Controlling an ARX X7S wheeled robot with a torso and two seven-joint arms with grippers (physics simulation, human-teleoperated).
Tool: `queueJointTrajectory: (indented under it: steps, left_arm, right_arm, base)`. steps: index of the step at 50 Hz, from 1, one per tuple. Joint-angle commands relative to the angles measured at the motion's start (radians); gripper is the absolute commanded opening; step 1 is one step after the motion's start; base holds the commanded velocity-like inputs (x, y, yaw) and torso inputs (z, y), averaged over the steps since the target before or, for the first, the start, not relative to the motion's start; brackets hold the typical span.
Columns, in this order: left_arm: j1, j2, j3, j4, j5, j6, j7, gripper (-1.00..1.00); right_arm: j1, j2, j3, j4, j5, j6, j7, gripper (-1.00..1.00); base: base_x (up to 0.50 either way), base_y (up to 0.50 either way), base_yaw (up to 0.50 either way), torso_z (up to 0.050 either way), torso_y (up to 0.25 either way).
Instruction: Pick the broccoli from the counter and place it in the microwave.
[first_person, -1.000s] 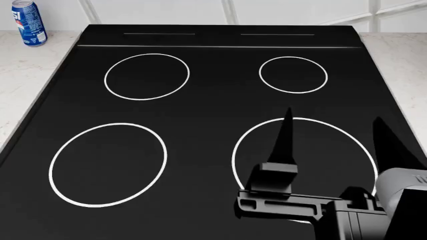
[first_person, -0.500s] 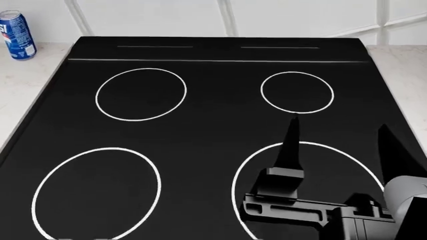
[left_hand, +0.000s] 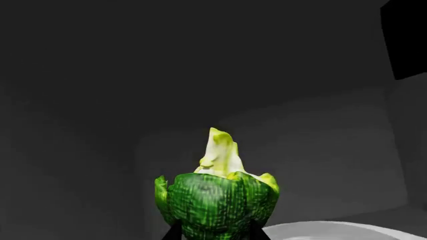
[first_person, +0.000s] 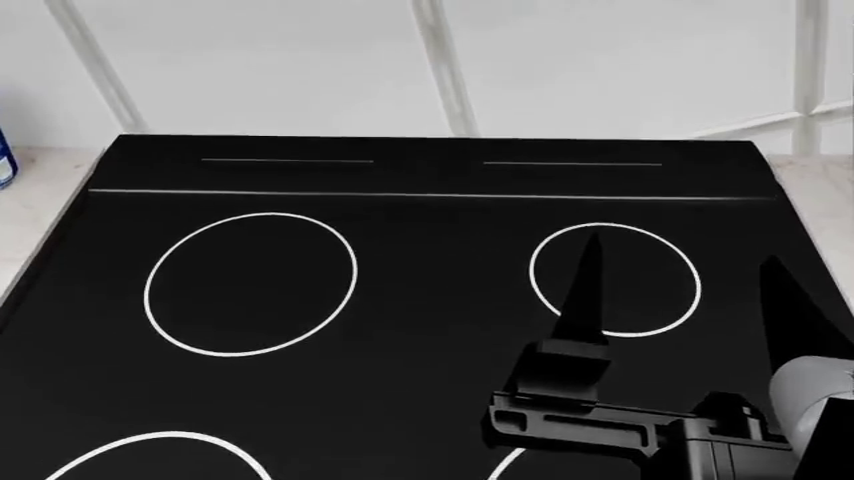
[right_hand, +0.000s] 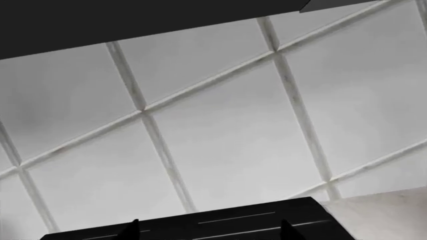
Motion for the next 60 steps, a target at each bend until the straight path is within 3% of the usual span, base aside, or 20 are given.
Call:
queueJointTrajectory:
  steps: [1, 9, 17, 24, 25, 39, 51, 56, 60]
  left_arm:
    - [-0.007, 0.001, 0.044, -0.002, -0.071, -0.016, -0.002, -1.0]
    - [-0.007, 0.001, 0.241, -0.035, -0.249, -0.033, 0.039, -1.0]
    - [-0.007, 0.001, 0.323, -0.044, -0.329, -0.047, 0.062, -1.0]
    - [-0.007, 0.001, 0.315, -0.037, -0.318, -0.052, 0.086, -1.0]
    - [-0.007, 0.001, 0.312, -0.036, -0.31, -0.051, 0.098, 1.0]
    - [-0.007, 0.001, 0.3, -0.044, -0.26, -0.037, 0.106, 1.0]
    - [-0.007, 0.001, 0.173, 0.009, -0.12, -0.059, 0.133, 1.0]
    - [-0.007, 0.001, 0.047, 0.057, -0.029, -0.094, 0.151, 1.0]
    - [-0.007, 0.001, -0.151, 0.093, 0.075, -0.126, 0.145, 1.0]
  right_arm:
    - [0.0, 0.0, -0.004, -0.001, 0.003, 0.0, -0.001, 1.0]
    - [-0.023, 0.0, -0.003, -0.006, -0.005, -0.01, 0.006, 1.0]
    - [-0.032, -0.002, -0.004, -0.011, -0.006, -0.014, 0.012, 1.0]
    - [-0.036, 0.0, -0.005, -0.011, -0.005, -0.017, 0.013, 1.0]
    - [-0.037, 0.0, -0.004, -0.012, -0.004, -0.018, 0.013, 1.0]
    - [-0.032, -0.006, -0.012, -0.009, -0.006, -0.018, 0.011, 1.0]
    - [-0.026, -0.009, -0.015, -0.005, -0.007, -0.019, 0.007, 1.0]
    - [-0.018, -0.007, -0.015, -0.001, -0.003, -0.018, 0.002, 1.0]
    - [-0.012, -0.007, -0.015, 0.006, -0.004, -0.018, -0.006, 1.0]
  base:
    - [0.0, 0.0, 0.0, 0.0, 0.0]
    - [0.0, 0.0, 0.0, 0.0, 0.0]
    - [0.0, 0.0, 0.0, 0.0, 0.0]
    - [0.0, 0.0, 0.0, 0.0, 0.001]
    - [0.0, 0.0, 0.0, 0.0, 0.0]
    - [0.0, 0.0, 0.0, 0.0, 0.0]
    - [0.0, 0.0, 0.0, 0.0, 0.0]
    - [0.0, 0.0, 0.0, 0.0, 0.0]
    - [0.0, 0.0, 0.0, 0.0, 0.0]
